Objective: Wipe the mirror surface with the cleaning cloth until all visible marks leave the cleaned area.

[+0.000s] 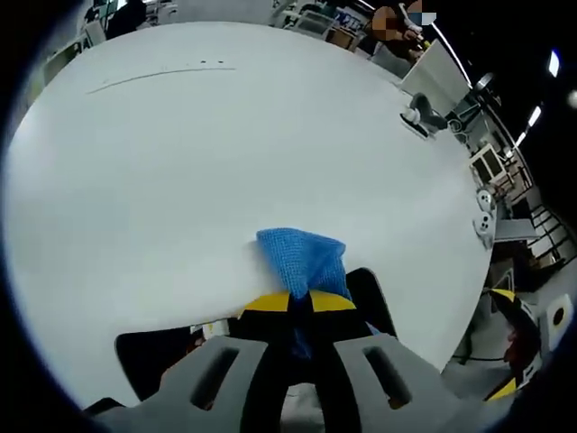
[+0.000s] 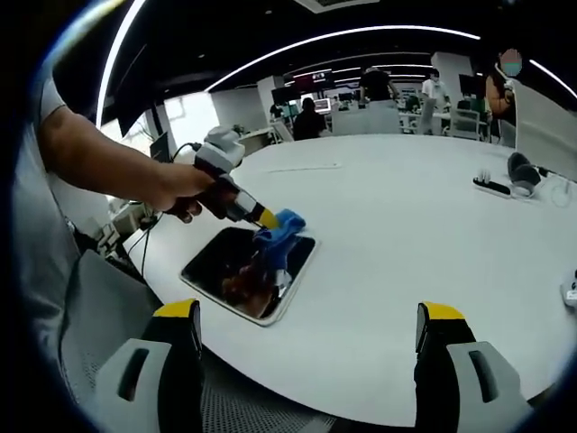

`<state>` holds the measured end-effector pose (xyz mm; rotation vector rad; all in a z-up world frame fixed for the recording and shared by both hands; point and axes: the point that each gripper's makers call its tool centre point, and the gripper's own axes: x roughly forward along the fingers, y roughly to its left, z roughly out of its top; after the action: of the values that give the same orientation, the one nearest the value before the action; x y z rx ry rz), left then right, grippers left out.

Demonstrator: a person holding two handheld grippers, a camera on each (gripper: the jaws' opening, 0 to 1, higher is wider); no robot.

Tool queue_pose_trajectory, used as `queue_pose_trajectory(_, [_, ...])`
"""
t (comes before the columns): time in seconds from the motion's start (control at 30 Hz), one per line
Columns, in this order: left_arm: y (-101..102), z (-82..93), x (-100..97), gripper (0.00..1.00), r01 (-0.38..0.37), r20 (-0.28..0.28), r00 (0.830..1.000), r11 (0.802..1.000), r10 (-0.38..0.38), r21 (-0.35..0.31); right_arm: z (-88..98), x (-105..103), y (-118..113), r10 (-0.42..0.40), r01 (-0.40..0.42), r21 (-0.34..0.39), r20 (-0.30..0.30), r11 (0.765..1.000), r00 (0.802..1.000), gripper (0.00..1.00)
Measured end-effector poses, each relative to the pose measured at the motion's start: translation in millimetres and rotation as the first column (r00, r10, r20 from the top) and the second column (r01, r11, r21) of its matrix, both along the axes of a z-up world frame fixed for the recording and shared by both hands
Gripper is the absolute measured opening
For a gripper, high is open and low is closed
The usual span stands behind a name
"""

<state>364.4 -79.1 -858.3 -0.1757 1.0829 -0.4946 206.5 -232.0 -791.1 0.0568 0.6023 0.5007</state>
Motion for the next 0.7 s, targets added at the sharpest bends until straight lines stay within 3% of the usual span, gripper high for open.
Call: queue_pose_trajectory(0.7, [1.8, -1.6, -36.0, 0.03, 0.027, 0.011, 1.000, 0.999, -0.028, 0.020, 3.3, -4.1, 6.0, 0.002, -0.002, 0.006, 0.013, 1.000, 1.000, 0.99])
